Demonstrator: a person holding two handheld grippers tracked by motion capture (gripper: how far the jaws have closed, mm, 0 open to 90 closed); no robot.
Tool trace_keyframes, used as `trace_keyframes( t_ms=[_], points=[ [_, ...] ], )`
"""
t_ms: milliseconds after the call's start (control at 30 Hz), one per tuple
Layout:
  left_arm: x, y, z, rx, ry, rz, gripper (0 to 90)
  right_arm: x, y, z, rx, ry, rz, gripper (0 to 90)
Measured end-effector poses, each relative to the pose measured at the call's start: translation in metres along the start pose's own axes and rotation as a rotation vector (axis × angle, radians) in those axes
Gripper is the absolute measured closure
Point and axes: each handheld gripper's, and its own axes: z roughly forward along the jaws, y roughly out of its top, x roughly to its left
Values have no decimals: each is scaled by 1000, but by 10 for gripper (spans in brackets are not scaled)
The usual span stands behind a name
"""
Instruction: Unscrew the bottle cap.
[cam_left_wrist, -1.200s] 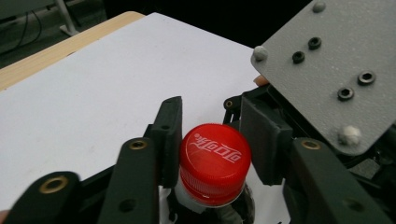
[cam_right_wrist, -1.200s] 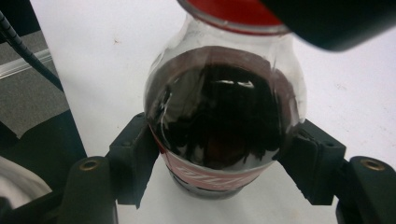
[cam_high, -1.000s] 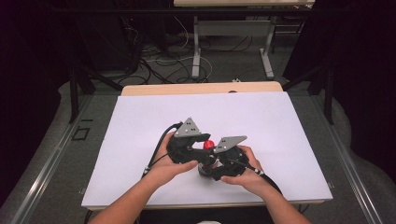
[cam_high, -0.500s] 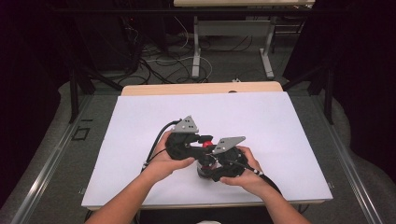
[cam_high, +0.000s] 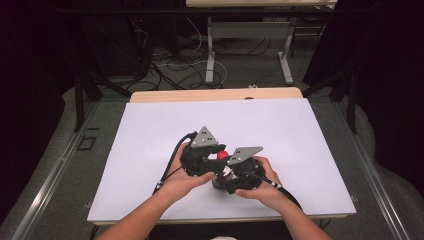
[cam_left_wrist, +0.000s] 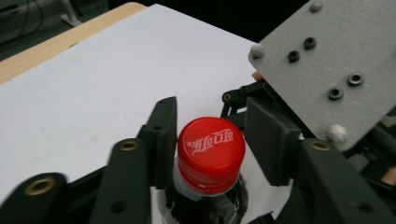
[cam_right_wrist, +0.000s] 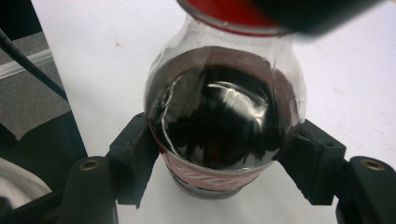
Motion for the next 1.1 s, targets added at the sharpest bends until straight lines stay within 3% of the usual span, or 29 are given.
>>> trace_keyframes(
  t_ms=[200, 333, 433, 467, 567, 633, 867, 900, 1100],
  points=[
    [8, -2, -9, -6, -28, 13, 516, -1, 0, -1, 1, 8, -5, 317],
    [13, -4, -8, -11, -71, 23, 527, 1, 0, -1, -7, 9, -8, 317],
    [19, -4, -4, -11, -113, 6, 520, 2, 1, 0, -2, 23, -13, 317],
    [20, -5, -2, -19, -120, -12, 520, 2, 1, 0, -4, 25, -15, 317],
    [20, -4, 1, -16, -134, -14, 568, 2, 1, 1, -2, 21, -12, 317],
    [15, -4, 3, -30, -97, -5, 605, 1, 0, 1, -1, 12, -6, 317],
    [1, -2, 3, -39, 29, 22, 613, -1, 0, 1, 5, -4, 7, 318],
    [0, -1, 0, -23, 25, 23, 613, 0, 0, 2, 9, -8, 13, 318],
    [-1, 1, 0, -32, 50, 11, 613, -2, -2, 3, 13, -10, 16, 318]
  ],
)
